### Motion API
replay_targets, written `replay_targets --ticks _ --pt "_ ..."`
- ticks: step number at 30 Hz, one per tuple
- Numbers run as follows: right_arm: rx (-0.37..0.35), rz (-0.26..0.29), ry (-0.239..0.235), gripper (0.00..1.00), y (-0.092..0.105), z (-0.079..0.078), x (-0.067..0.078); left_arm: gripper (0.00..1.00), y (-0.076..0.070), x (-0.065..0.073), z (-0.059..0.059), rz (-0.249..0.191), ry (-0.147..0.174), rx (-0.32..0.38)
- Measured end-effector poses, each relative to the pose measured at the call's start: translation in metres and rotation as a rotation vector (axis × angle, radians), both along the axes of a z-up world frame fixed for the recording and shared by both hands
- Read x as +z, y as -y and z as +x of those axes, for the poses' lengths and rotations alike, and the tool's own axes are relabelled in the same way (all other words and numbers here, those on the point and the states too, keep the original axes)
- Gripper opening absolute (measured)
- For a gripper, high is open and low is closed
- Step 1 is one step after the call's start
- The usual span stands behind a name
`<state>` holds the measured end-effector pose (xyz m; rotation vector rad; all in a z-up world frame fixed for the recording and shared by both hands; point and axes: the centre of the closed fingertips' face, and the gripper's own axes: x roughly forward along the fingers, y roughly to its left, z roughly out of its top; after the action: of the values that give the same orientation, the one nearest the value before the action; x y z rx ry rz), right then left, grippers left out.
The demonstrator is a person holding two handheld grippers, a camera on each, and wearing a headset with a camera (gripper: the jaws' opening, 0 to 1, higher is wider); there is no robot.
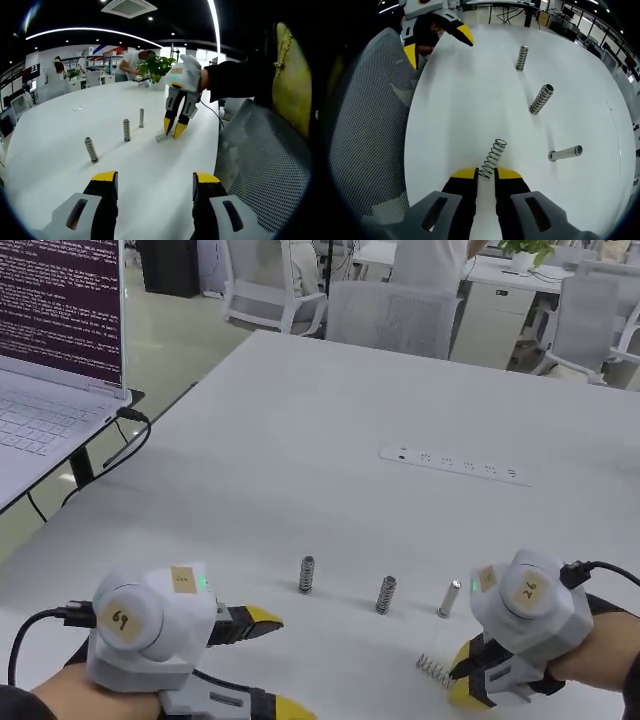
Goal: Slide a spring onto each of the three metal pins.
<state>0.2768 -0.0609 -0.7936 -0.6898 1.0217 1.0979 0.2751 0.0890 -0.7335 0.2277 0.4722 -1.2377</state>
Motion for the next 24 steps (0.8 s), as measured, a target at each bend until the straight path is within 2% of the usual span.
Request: replay_targets --ticks 8,17,24 --pt "0.009 0.010 -0.005 0.10 -0.004 -0.002 0.002 0.55 0.002 0.001 0.001 -0.001 0.001 -0.006" --pt "0.033 0.034 -0.007 0.10 -0.015 -0.003 0.011 0.55 0.003 0.001 0.001 0.001 0.001 -0.015" --pt "0.066 0.094 -0.012 0.10 -0.035 -0.006 0.029 0.55 0.005 0.003 0.000 -0.003 0.005 -0.024"
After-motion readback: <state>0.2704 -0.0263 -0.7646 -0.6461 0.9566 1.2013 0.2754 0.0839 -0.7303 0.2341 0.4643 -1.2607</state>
